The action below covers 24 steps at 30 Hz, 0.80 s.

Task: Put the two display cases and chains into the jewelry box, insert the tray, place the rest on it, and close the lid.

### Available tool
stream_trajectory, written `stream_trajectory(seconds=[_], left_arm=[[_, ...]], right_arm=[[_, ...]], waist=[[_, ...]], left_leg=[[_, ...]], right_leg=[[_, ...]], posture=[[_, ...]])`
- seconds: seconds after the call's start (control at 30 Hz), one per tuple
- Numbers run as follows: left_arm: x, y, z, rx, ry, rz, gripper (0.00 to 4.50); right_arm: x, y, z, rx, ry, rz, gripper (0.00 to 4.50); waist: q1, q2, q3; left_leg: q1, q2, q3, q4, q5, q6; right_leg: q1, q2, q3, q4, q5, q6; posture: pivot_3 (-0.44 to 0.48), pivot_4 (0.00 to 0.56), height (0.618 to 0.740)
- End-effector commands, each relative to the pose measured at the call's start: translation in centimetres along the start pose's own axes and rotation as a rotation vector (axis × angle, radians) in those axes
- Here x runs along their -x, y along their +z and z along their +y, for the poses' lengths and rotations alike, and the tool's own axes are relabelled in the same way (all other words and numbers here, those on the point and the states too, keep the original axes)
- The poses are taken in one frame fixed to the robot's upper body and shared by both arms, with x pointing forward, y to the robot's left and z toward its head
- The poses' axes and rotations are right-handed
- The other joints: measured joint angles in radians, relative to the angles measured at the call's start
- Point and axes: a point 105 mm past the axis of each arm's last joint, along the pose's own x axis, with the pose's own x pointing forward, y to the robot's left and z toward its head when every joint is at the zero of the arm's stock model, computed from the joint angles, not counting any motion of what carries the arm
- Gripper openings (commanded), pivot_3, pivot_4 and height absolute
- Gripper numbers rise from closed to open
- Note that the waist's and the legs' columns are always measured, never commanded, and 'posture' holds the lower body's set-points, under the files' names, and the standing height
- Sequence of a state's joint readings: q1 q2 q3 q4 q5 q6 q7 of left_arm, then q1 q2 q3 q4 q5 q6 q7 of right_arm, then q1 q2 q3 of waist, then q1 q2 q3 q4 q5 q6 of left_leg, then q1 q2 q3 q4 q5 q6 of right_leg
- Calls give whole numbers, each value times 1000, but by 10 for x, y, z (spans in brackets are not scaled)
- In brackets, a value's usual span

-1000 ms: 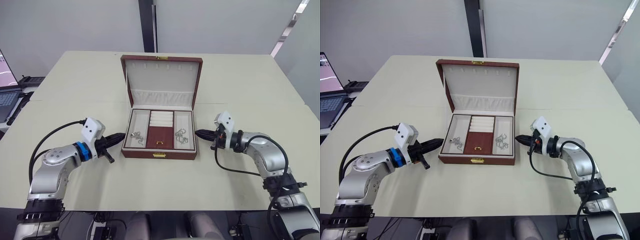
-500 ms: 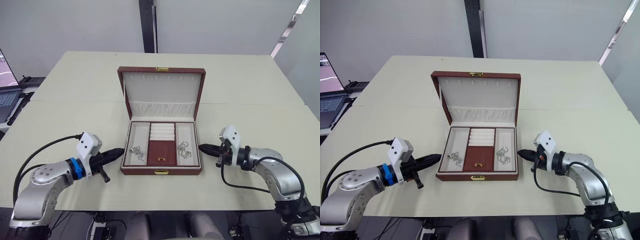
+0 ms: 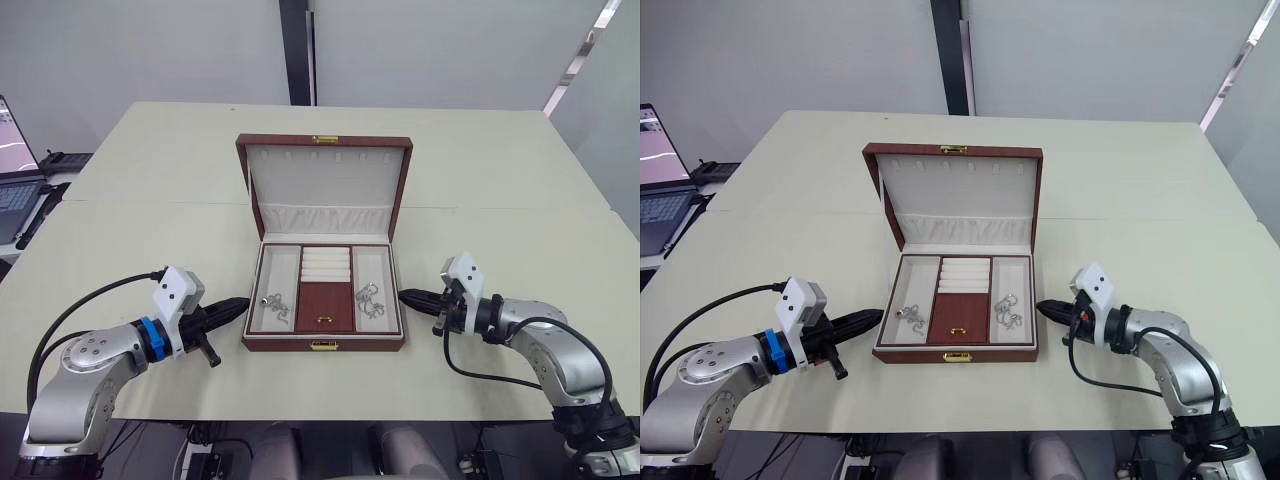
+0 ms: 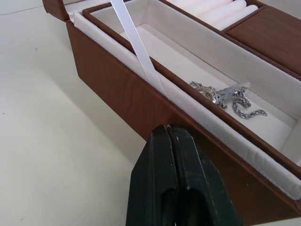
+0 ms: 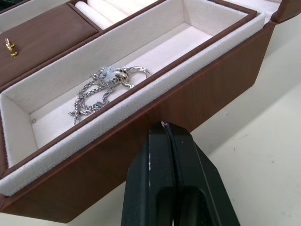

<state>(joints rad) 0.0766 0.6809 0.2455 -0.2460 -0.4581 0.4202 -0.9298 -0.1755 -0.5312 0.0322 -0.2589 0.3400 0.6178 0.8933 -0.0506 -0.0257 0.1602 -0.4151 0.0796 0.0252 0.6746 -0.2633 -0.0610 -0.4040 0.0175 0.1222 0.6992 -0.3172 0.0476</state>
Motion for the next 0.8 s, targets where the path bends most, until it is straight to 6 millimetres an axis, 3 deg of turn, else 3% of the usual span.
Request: stream_trajectory(seconds=[0.03, 0.2, 0.4, 0.67, 0.8], left_arm=[[15, 11, 4, -65, 57, -78, 0], [45, 38, -17, -114, 99, -324, 0], [76, 40, -58, -75, 88, -378, 0], [84, 42, -78, -101, 132, -446, 0], [90, 37, -95, -99, 130, -425, 0]], right_arm=[[15, 9, -9, 21, -36, -36, 28], [28, 12, -32, 24, -92, -58, 28], [21, 31, -66, 76, -147, -131, 28], [4, 56, -116, 115, -229, -198, 28], [-14, 81, -132, 161, -253, -231, 28]], waist=[[0, 0, 0], [-4, -1, 0], [-10, -1, 0], [-11, 0, 1], [-27, 0, 1]], left_leg=[[0, 0, 0, 0, 0, 0], [0, 0, 1, 0, 0, 0], [1, 0, 2, 0, 0, 0], [1, 0, 3, 1, 0, 0], [1, 0, 5, 0, -1, 1]], right_leg=[[0, 0, 0, 0, 0, 0], [0, 0, 1, 0, 0, 0], [0, 0, 2, 0, 0, 0], [0, 0, 3, -1, 0, 0], [0, -1, 5, -3, 1, 1]], posture=[[0, 150, 740], [0, 150, 740], [0, 150, 740], [0, 150, 740], [0, 150, 740]])
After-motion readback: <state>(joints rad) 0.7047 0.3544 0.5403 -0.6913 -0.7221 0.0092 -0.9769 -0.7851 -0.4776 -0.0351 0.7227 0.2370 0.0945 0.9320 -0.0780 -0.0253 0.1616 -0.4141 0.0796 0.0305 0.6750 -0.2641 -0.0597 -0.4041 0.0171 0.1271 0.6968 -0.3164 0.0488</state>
